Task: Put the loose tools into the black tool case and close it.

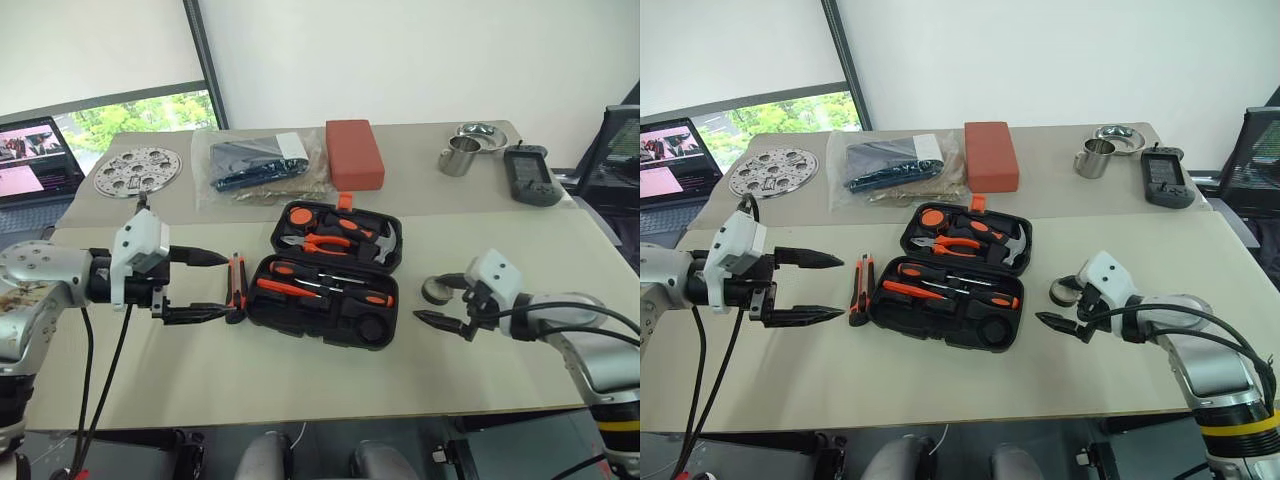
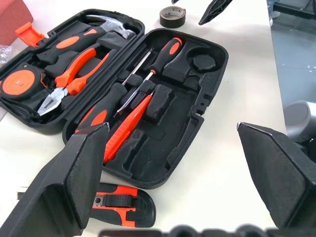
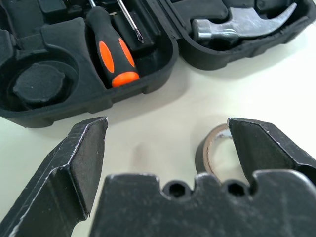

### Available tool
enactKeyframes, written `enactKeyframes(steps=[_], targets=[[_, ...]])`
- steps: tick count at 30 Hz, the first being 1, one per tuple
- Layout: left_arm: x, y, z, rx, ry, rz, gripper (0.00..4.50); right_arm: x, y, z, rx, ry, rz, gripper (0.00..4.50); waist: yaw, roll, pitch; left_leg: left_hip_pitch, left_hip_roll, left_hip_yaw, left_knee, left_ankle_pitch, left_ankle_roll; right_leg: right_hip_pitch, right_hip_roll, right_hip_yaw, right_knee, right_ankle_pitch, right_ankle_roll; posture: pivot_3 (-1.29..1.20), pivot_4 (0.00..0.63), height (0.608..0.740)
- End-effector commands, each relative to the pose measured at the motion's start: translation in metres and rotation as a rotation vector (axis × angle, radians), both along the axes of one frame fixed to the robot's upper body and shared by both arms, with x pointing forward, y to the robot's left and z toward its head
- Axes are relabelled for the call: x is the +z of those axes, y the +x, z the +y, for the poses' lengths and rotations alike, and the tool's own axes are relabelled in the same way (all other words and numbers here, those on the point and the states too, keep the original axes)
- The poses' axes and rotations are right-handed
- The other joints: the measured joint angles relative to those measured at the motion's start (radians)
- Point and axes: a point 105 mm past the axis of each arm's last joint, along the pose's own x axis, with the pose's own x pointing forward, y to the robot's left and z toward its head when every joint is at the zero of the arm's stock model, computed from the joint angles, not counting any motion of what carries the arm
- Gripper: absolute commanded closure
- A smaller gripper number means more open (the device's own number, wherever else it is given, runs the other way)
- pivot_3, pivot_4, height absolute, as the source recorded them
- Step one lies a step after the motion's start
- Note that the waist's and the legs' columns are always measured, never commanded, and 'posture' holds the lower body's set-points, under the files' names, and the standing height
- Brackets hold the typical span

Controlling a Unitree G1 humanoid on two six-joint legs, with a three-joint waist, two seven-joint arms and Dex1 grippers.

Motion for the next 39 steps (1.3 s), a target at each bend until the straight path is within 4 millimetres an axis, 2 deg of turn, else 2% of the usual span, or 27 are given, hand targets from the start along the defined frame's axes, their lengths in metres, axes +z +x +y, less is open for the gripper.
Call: enactKeyframes(steps=[1,3,6,8,10,12,18,21,24,26,31,34,39], targets=[[0.002,0.009,0.005,0.053,0.035,-0.052,0.04,0.020,-0.006,0.017,0.098,0.085,-0.053,0.00,0.002,0.000,0.000,0.000,0.000,0.000,0.000,0.000,0.000,0.000,0.000,0.000,0.000,0.000,0.000,0.00,0.150,0.740],[-0.004,0.018,0.007,0.126,0.026,-0.081,0.04,0.032,-0.015,0.031,0.186,0.175,-0.084,0.00,0.003,0.000,0.000,0.000,0.000,0.000,0.000,0.000,0.000,0.000,0.000,0.000,0.000,0.000,0.000,0.00,0.150,0.740],[-0.013,0.023,-0.003,0.210,-0.066,-0.127,0.04,0.046,-0.028,0.046,0.284,0.270,-0.146,0.00,0.004,0.000,0.000,0.000,0.000,0.000,0.001,0.000,0.000,0.000,0.000,0.000,0.000,0.000,0.000,0.00,0.150,0.740],[-0.023,0.032,-0.001,0.313,-0.054,-0.153,0.04,0.049,-0.031,0.048,0.292,0.284,-0.146,0.00,0.005,0.000,0.000,-0.001,0.000,0.000,0.001,0.000,0.001,0.000,-0.001,0.000,0.000,0.000,0.000,0.00,0.150,0.740],[-0.033,0.047,0.001,0.494,-0.061,-0.181,0.04,0.051,-0.032,0.048,0.292,0.288,-0.150,0.00,0.006,-0.001,0.001,-0.001,0.000,-0.001,0.002,-0.001,0.001,0.000,-0.005,0.000,0.000,0.000,0.000,0.00,0.150,0.740],[-0.049,0.057,-0.009,0.656,-0.061,-0.181,0.04,0.048,-0.032,0.048,0.289,0.273,-0.150,0.00,0.010,-0.001,0.001,-0.001,-0.001,-0.001,0.002,-0.001,0.001,0.001,-0.006,0.000,0.001,0.000,0.000,0.00,0.150,0.740],[-0.059,0.058,-0.032,0.933,-0.114,-0.135,0.04,0.046,-0.033,0.046,0.283,0.255,-0.152,0.00,0.009,-0.002,0.001,-0.003,-0.002,-0.002,0.004,0.000,0.001,0.001,-0.006,-0.001,0.000,0.001,0.002,0.00,0.150,0.740],[-0.065,0.057,-0.027,1.094,-0.109,-0.090,0.04,0.048,-0.035,0.049,0.295,0.264,-0.157,0.00,0.006,-0.001,0.001,-0.002,-0.002,-0.002,0.003,0.000,0.001,0.002,0.000,0.000,0.001,0.001,0.002,0.00,0.150,0.740],[-0.059,0.061,-0.019,1.194,-0.112,-0.130,0.04,0.048,-0.035,0.050,0.296,0.265,-0.157,0.00,0.006,-0.002,0.001,-0.001,-0.001,-0.003,0.003,0.000,0.000,0.002,0.001,0.000,0.002,0.001,0.002,0.00,0.150,0.740],[-0.062,0.067,-0.011,1.282,-0.112,-0.093,0.04,0.048,-0.035,0.050,0.297,0.260,-0.158,0.00,0.008,-0.003,0.001,-0.001,-0.001,-0.003,0.003,0.000,-0.001,0.002,0.003,0.000,0.002,0.001,0.002,0.00,0.150,0.740],[-0.076,0.076,-0.016,1.311,-0.041,0.006,0.04,0.048,-0.034,0.051,0.297,0.259,-0.162,0.00,0.010,-0.004,0.002,-0.001,-0.003,-0.004,0.004,0.001,-0.002,0.003,0.002,0.000,0.002,0.001,0.002,0.00,0.150,0.740],[-0.084,0.076,-0.021,1.297,0.007,0.053,0.04,0.048,-0.034,0.051,0.294,0.259,-0.164,0.00,0.010,-0.003,0.002,-0.002,-0.003,-0.004,0.003,0.001,-0.002,0.003,0.002,0.000,0.001,0.001,0.002,0.00,0.150,0.740],[-0.098,0.071,-0.018,1.349,0.064,0.134,0.04,0.049,-0.035,0.051,0.280,0.260,-0.171,0.00,0.010,-0.004,0.002,-0.001,-0.003,-0.004,0.003,0.002,-0.003,0.003,0.002,0.000,0.002,0.001,0.002,0.00,0.150,0.740]])
